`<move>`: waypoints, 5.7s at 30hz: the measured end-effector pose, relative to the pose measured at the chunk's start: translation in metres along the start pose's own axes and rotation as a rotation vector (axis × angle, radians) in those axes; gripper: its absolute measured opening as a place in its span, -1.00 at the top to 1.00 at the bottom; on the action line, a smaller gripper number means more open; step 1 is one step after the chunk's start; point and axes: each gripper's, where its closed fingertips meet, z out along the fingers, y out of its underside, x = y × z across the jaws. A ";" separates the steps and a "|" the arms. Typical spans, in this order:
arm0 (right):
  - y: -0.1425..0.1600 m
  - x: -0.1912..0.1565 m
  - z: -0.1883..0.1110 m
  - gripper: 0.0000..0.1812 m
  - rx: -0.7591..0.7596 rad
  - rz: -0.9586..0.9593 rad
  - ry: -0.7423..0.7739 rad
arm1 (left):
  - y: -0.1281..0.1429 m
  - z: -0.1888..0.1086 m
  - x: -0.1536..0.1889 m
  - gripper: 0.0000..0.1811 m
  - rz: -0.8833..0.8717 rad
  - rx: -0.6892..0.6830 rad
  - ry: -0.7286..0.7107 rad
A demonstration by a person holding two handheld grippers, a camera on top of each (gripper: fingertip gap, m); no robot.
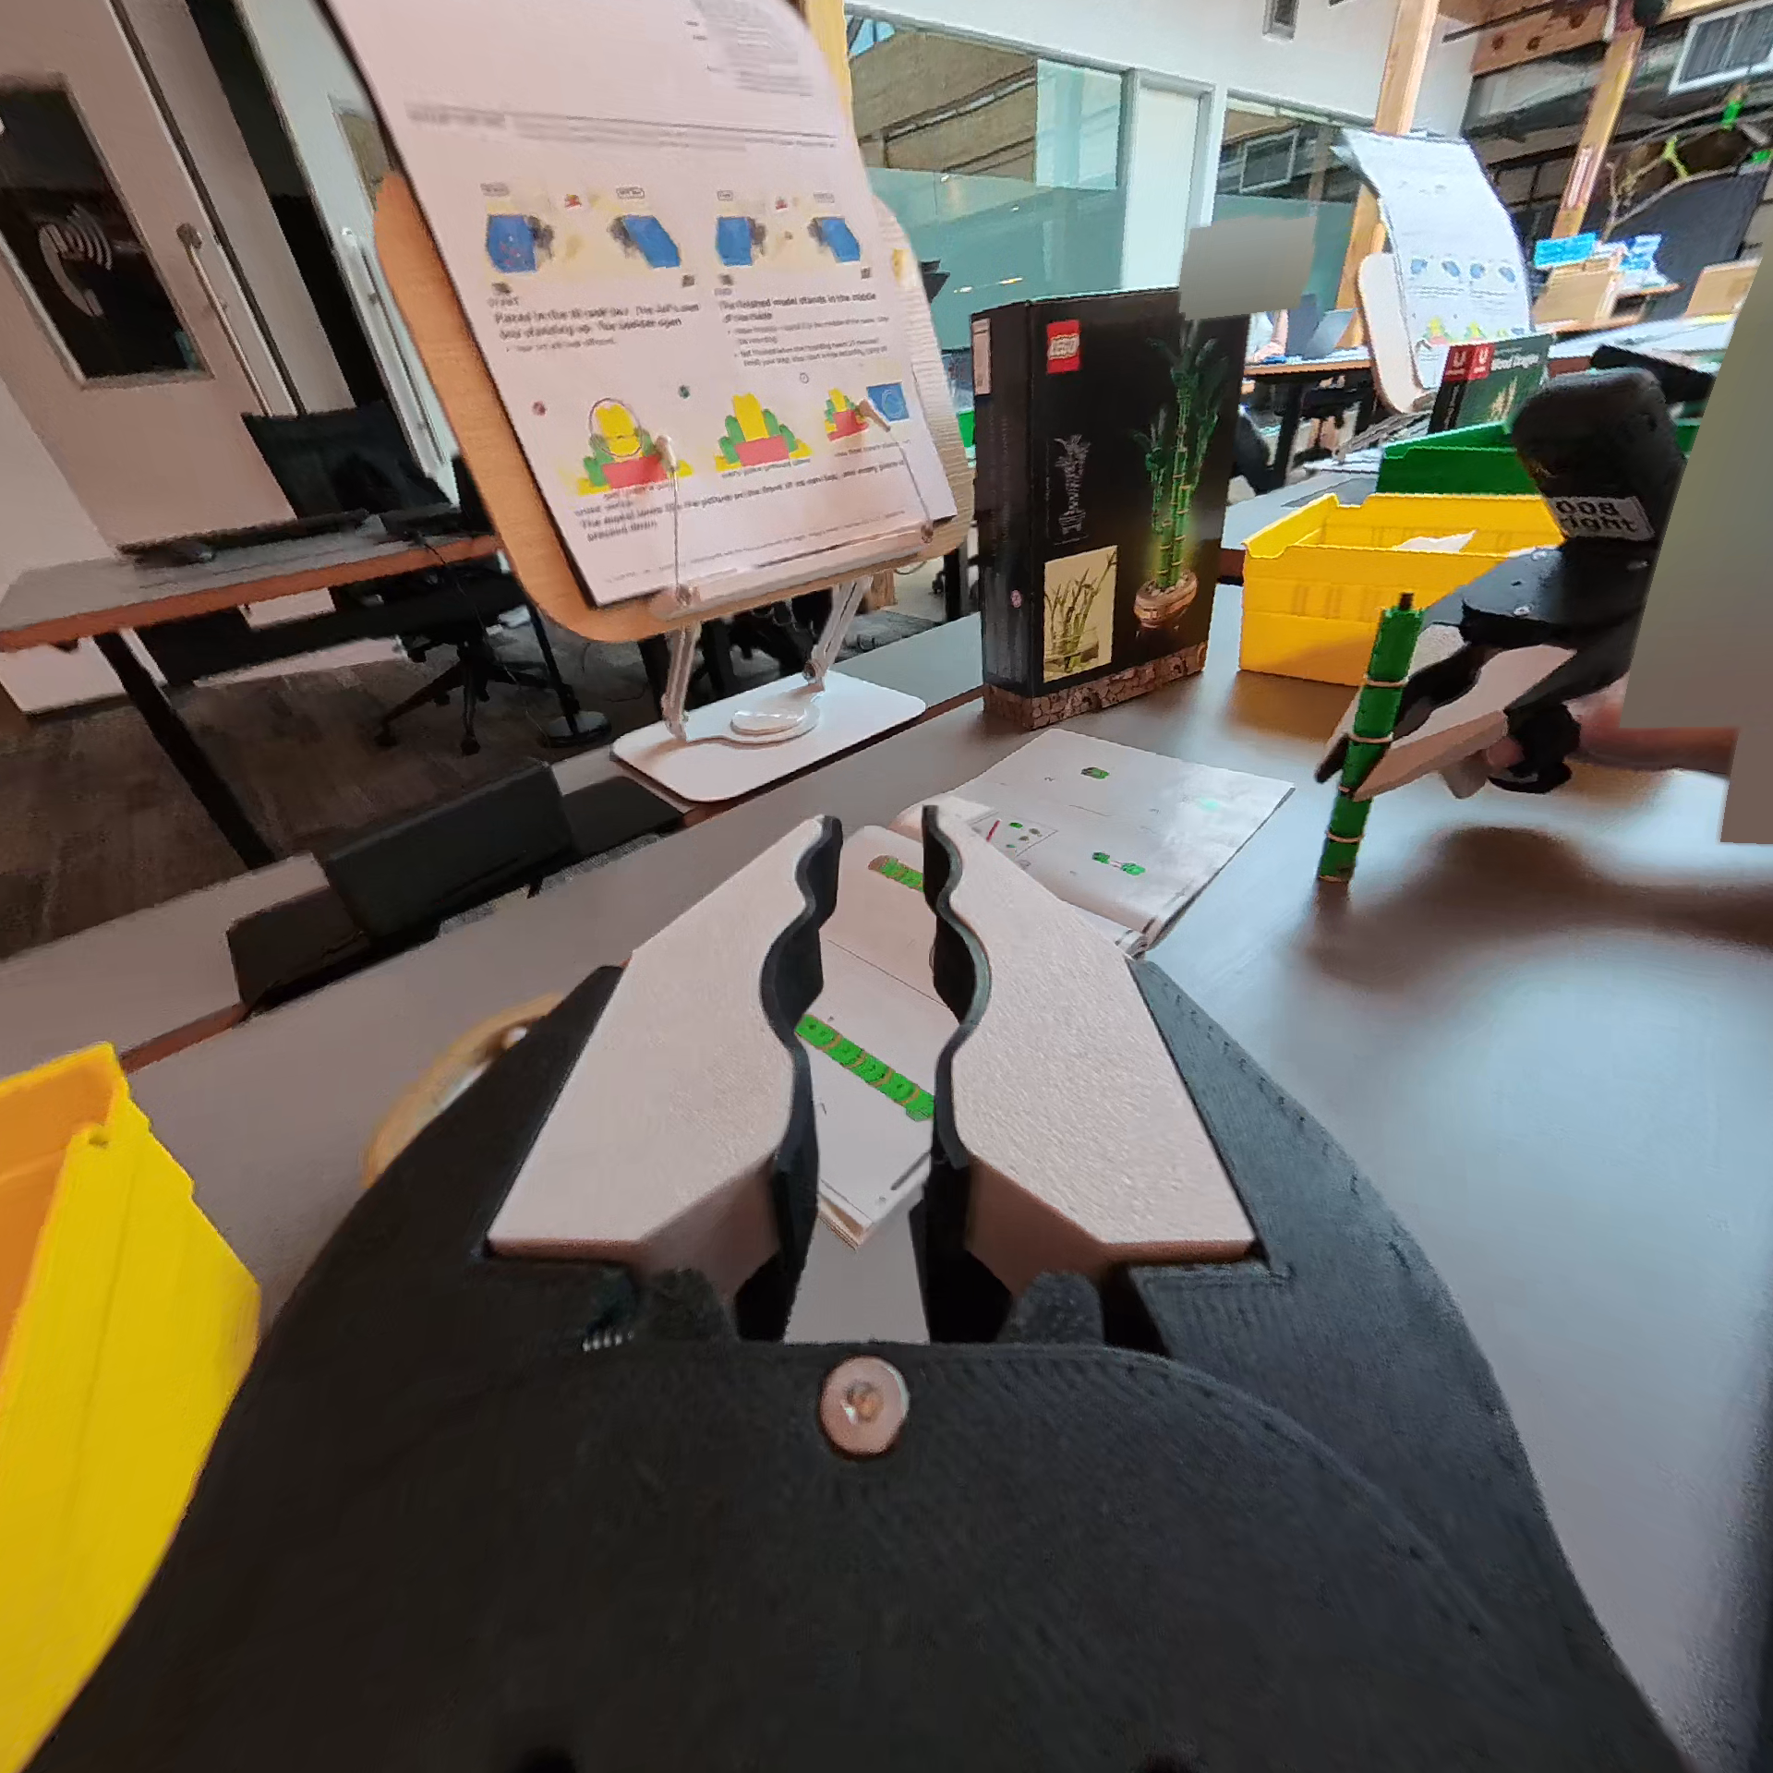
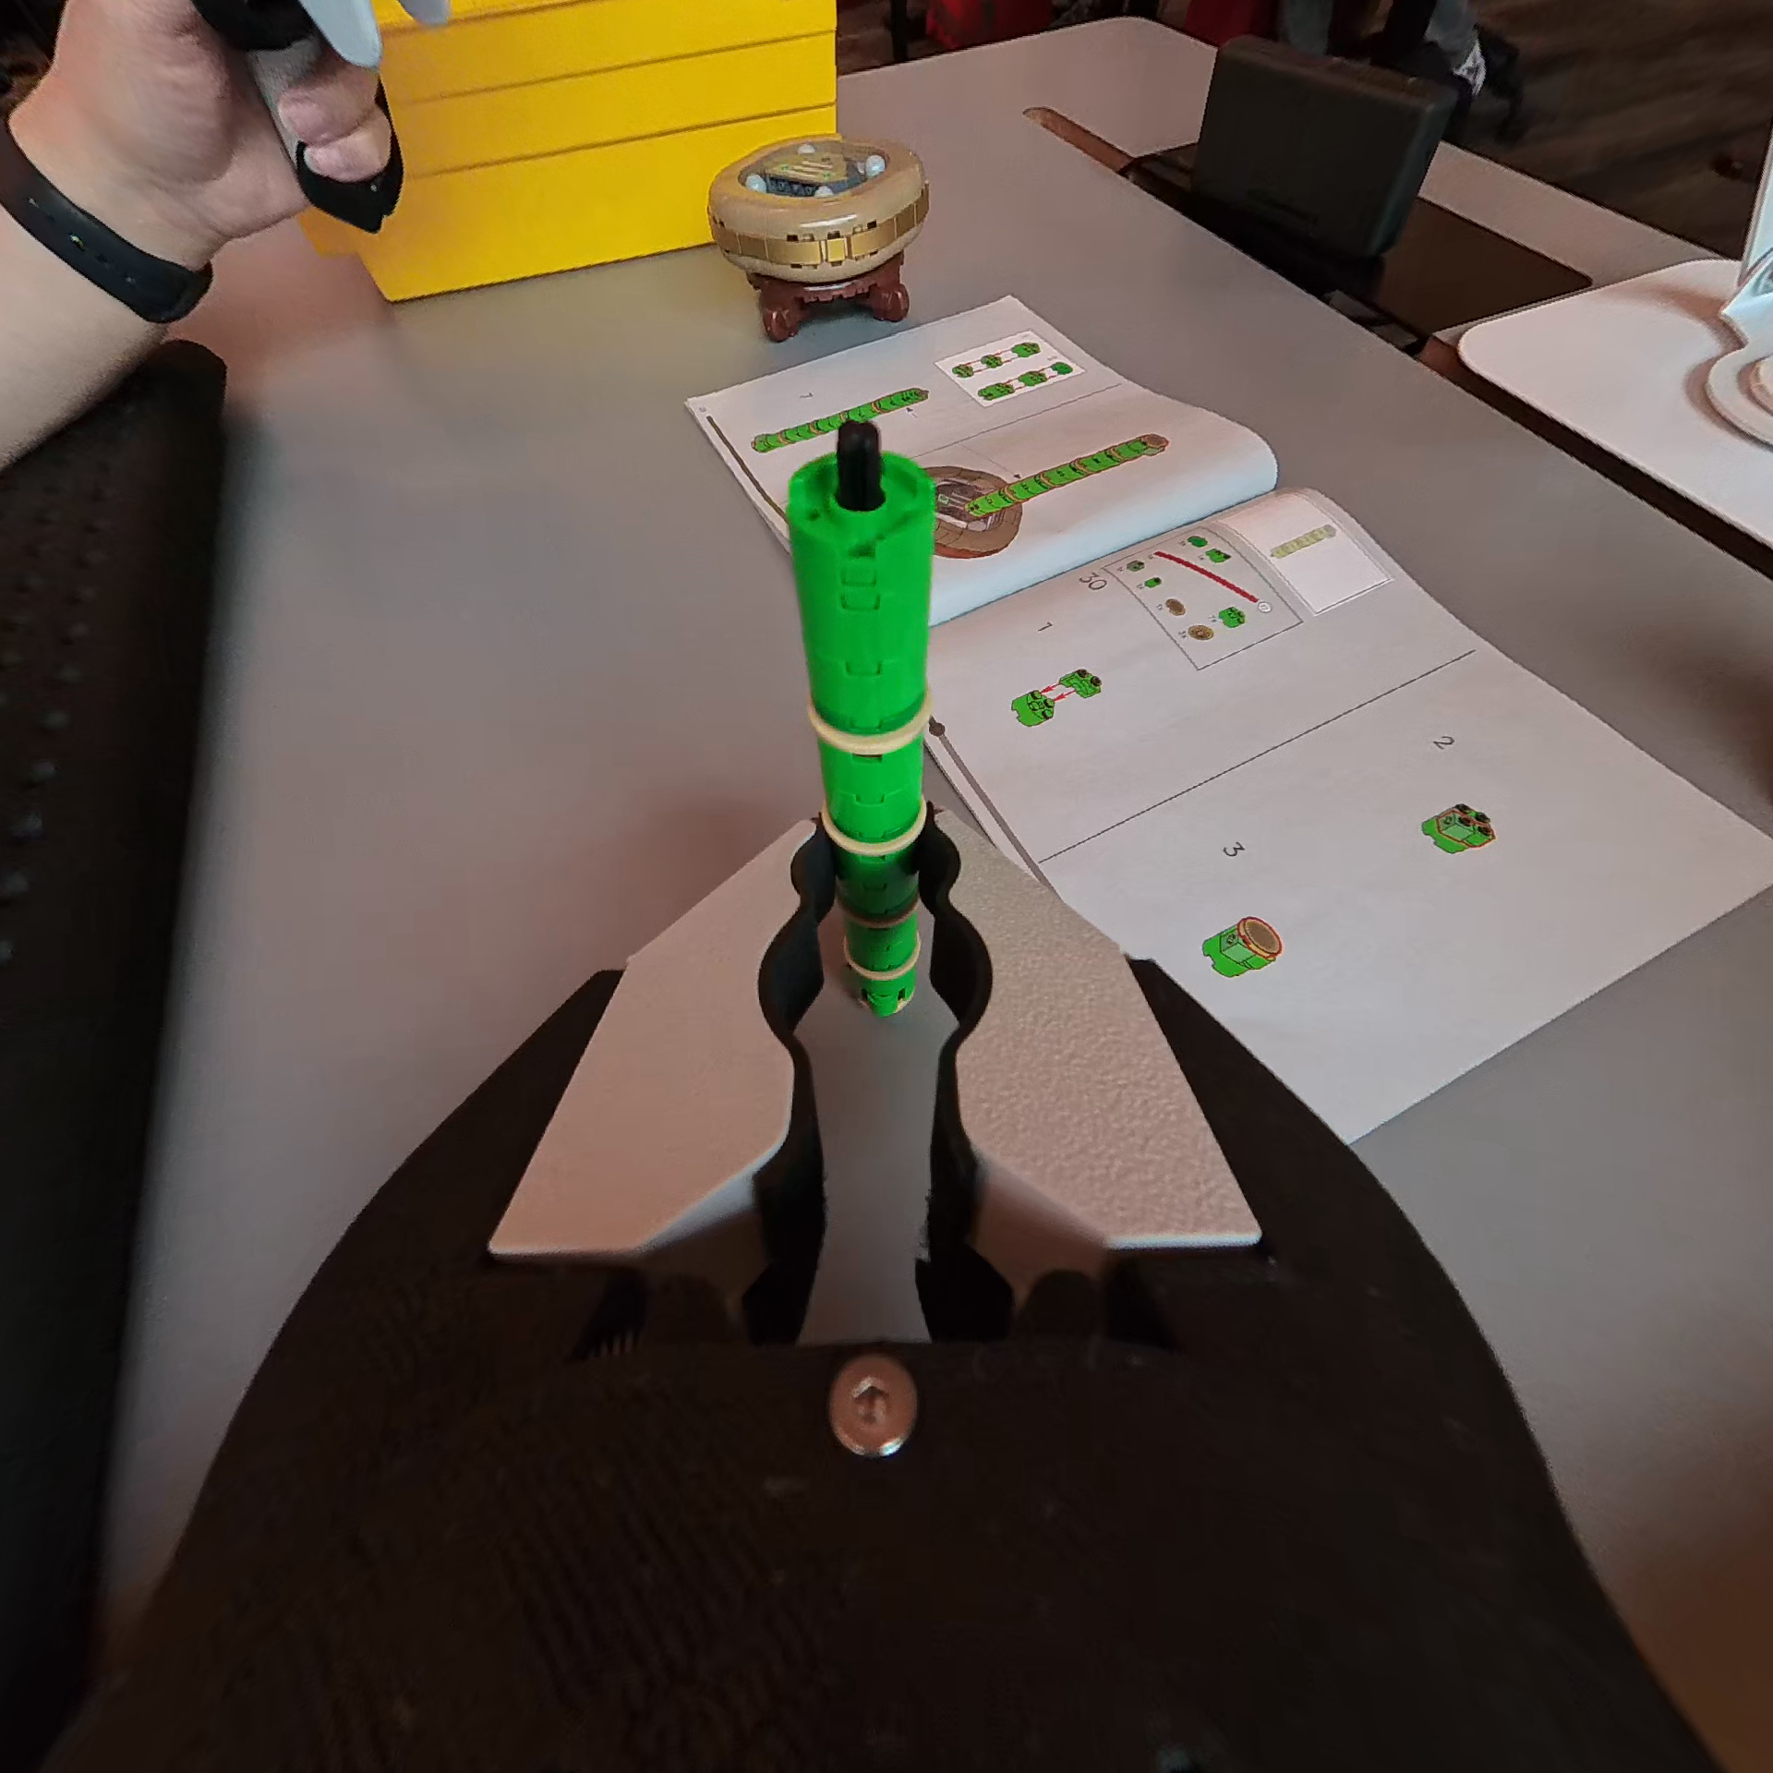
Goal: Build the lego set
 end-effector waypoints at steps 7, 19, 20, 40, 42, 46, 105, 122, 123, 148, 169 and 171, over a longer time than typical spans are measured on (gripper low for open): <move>0.001 0.001 -0.001 0.82 0.001 0.007 -0.009 | 0.002 -0.006 -0.011 0.83 -0.263 0.000 0.065; 0.000 -0.001 0.001 0.82 0.034 0.016 -0.025 | 0.042 0.012 0.002 0.82 -0.538 -0.176 0.203; 0.000 0.000 0.000 0.82 0.044 0.027 -0.027 | 0.046 0.014 0.006 0.82 -0.579 -0.192 0.234; -0.168 -0.033 0.023 0.82 0.424 -0.131 0.030 | 0.033 0.013 0.002 0.85 -0.378 -0.142 0.136; -0.186 -0.030 0.021 0.82 0.431 -0.157 0.048 | 0.026 0.005 -0.016 0.82 -0.337 -0.099 0.019; -0.221 -0.019 0.014 0.82 0.422 -0.225 0.115 | 0.031 -0.007 -0.047 0.72 -0.225 -0.134 -0.174; -0.204 0.032 0.008 0.82 0.339 -0.264 0.103 | 0.146 0.023 -0.103 -0.17 0.335 -1.324 0.386; -0.200 0.027 0.020 0.82 0.312 -0.262 0.067 | 0.143 -0.020 -0.057 -0.16 0.347 -1.324 0.411; -0.199 0.026 0.021 0.82 0.310 -0.262 0.065 | 0.143 -0.022 -0.054 -0.16 0.349 -1.325 0.411; -0.187 0.025 0.036 0.82 0.256 -0.259 0.038 | 0.120 -0.024 0.014 -0.26 0.262 -1.101 0.398; -0.220 -0.122 0.084 0.83 0.525 -1.276 0.260 | -0.040 0.038 0.062 0.04 -1.277 -0.299 0.828; -0.217 -0.131 0.088 0.83 0.529 -1.323 0.265 | -0.045 0.040 0.068 0.08 -1.333 -0.275 0.877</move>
